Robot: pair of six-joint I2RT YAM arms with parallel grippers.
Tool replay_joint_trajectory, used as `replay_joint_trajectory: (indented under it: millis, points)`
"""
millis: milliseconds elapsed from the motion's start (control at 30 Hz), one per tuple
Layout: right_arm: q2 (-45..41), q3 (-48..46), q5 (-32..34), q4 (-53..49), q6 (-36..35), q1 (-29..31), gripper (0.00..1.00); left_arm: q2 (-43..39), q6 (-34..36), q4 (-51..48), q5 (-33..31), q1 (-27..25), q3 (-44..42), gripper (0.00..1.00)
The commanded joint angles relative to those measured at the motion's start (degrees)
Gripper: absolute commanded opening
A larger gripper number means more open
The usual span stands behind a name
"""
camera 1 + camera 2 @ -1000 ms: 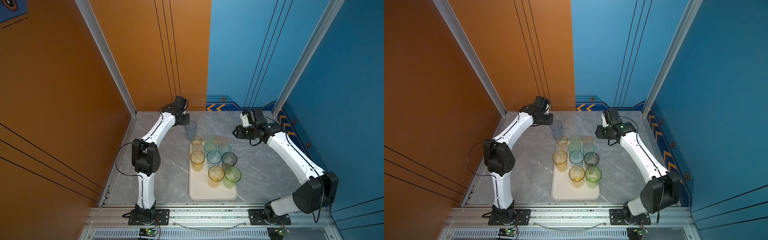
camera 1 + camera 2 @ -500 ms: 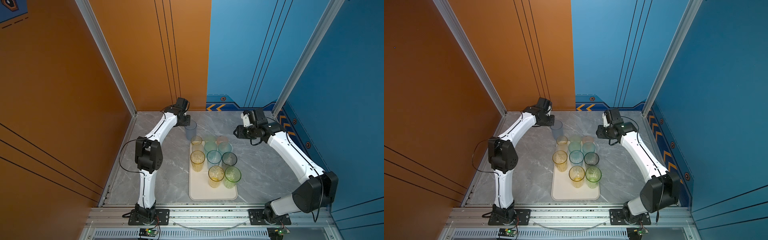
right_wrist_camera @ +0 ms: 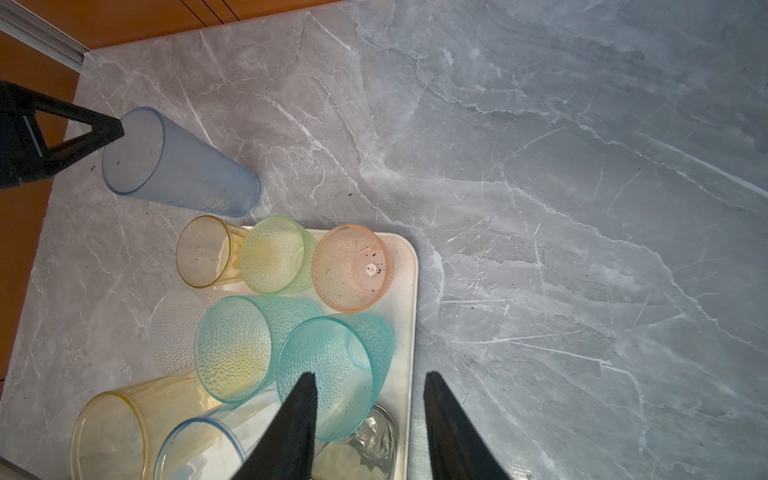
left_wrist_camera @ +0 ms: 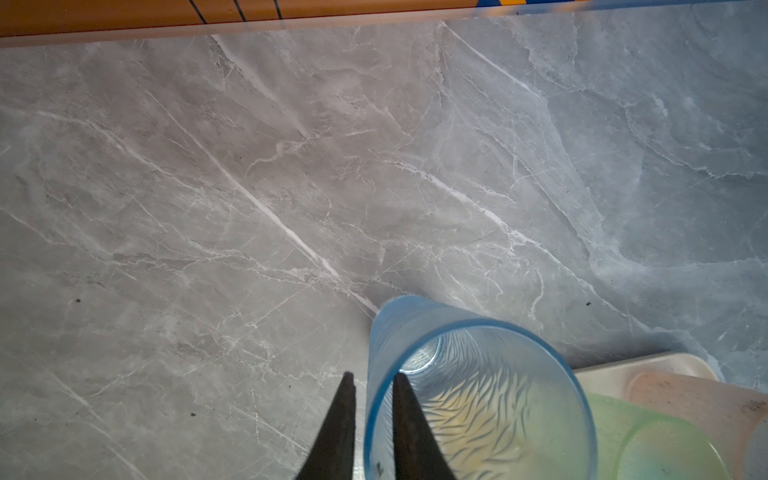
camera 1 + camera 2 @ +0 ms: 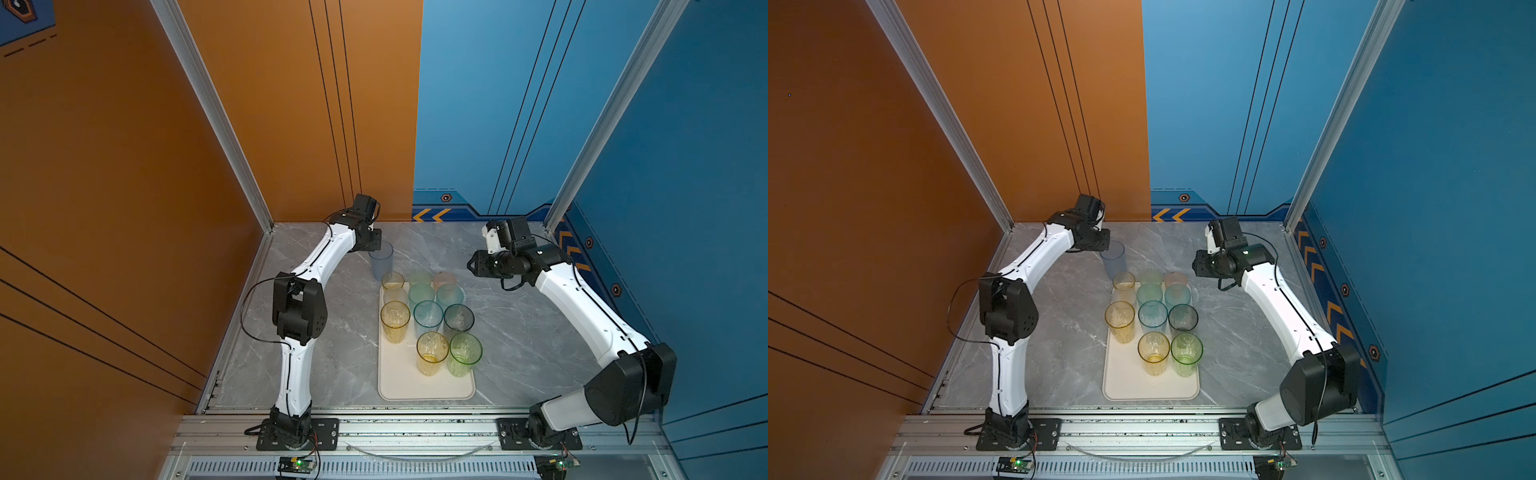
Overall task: Place the glasses into the tray
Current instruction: 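Lower the left gripper into the tall pale-blue glass beside the tray, then close the left gripper on the pale-blue glass rim and lift it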
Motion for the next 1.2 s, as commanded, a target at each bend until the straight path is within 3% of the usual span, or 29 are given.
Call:
replay_joint_trajectory:
  millis: [0,1167]
  points:
    - [0.0,0.7,-0.6,-1.4,-0.6,-0.5,0.42,1.6,1.1,-2.3,-0.9,0.4,2.4,0.18]
    - [-0.4,-1.2,-1.1,-0.6,-0.4,-0.9,0.42,3.9,5.4,-7.7,-1.6,-1.1,6.3,0.06]
